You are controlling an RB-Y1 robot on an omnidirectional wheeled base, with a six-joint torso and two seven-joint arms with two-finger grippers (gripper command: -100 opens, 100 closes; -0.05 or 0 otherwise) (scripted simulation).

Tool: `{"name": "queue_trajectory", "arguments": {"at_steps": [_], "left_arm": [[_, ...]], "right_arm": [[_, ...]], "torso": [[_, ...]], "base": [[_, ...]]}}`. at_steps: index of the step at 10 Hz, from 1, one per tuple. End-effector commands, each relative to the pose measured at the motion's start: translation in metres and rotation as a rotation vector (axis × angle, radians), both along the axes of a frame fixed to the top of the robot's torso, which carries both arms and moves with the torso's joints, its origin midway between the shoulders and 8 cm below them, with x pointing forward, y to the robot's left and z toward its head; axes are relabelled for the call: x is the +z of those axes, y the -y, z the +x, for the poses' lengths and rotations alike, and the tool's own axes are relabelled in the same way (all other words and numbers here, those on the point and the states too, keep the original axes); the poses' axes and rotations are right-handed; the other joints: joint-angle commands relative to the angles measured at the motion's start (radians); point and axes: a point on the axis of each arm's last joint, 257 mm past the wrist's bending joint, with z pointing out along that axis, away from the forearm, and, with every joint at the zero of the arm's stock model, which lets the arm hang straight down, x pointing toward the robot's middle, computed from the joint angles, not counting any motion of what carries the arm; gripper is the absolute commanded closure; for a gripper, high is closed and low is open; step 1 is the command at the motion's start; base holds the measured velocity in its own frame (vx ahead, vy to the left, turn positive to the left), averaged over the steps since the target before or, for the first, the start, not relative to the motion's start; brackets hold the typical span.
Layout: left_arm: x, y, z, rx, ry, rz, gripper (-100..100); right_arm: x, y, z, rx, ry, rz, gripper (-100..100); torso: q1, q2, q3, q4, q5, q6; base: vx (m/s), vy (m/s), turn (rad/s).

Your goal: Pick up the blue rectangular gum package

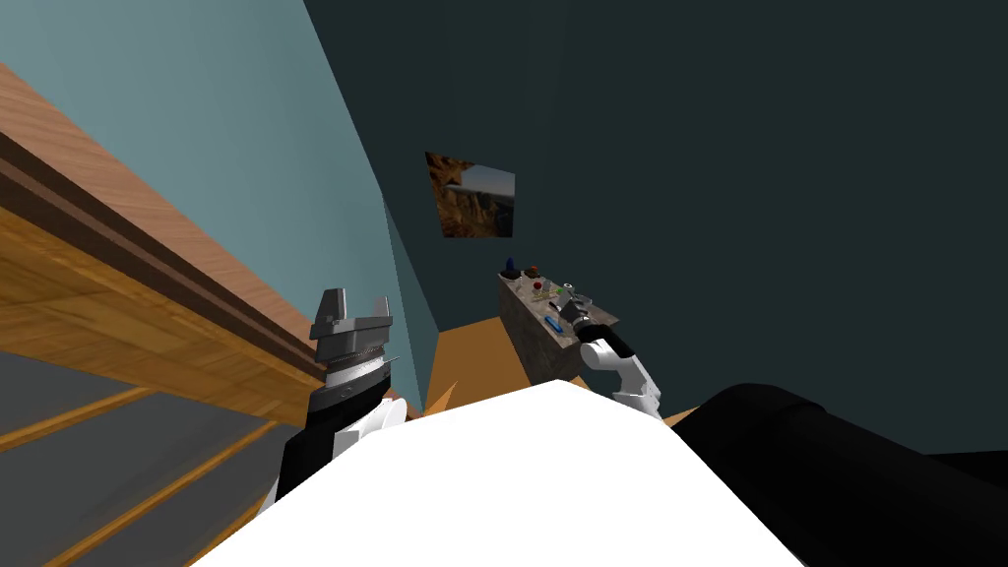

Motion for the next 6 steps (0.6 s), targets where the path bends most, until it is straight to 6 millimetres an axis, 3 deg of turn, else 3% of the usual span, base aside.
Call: {"name": "queue_trajectory", "arguments": {"at_steps": [1,6], "left_arm": [[0.0,0.0,0.0,0.0,0.0,0.0,0],[0.0,0.0,0.0,0.0,0.0,0.0,0]], "right_arm": [[-0.008,0.007,0.0,-0.002,-0.03,0.057,-100],[-0.033,0.012,-0.001,-0.003,-0.126,0.126,-100]], "torso": [[0.0,0.0,0.0,0.0,0.0,0.0],[0.0,-0.002,-0.001,0.0,0.0,0.0]], "base": [[0.048,0.033,-0.118],[0.054,0.027,-0.06]]}}
